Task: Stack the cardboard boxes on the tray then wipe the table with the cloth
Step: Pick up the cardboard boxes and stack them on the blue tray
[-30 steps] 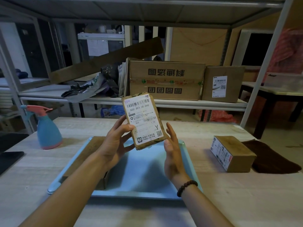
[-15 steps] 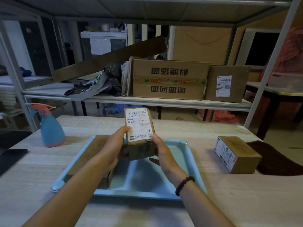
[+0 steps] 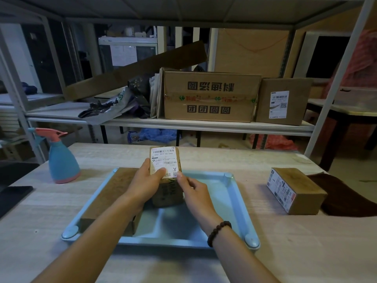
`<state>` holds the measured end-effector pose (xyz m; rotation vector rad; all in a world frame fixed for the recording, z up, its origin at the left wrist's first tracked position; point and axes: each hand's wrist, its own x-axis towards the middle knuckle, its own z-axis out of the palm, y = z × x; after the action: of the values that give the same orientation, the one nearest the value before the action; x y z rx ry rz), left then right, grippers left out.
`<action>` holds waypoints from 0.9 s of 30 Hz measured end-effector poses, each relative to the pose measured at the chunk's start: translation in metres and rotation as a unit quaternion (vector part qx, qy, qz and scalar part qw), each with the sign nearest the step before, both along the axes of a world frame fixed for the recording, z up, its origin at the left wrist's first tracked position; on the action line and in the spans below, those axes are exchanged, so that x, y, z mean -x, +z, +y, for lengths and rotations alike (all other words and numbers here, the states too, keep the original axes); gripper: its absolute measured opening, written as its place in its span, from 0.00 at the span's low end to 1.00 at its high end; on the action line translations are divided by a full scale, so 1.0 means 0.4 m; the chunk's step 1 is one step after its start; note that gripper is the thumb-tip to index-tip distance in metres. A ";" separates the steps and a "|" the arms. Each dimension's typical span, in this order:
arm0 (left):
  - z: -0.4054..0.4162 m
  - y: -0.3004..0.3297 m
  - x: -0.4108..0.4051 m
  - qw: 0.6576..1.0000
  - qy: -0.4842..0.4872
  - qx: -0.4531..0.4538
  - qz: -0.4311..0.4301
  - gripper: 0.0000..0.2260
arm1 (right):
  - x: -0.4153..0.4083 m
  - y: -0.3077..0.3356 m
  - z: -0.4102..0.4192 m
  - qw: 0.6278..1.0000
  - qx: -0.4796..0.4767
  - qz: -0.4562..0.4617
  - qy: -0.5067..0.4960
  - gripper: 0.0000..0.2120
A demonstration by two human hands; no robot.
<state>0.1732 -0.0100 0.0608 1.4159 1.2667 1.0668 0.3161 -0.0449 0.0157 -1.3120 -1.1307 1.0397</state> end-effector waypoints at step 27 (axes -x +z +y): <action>0.015 0.024 -0.022 0.968 0.099 -0.103 0.205 0.24 | -0.045 0.006 -0.031 0.991 -0.006 -0.131 -0.014 0.11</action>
<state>0.1820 -0.0040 0.0704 1.7594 1.6600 1.0972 0.3340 -0.0573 0.0180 -1.4805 -1.3069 0.8559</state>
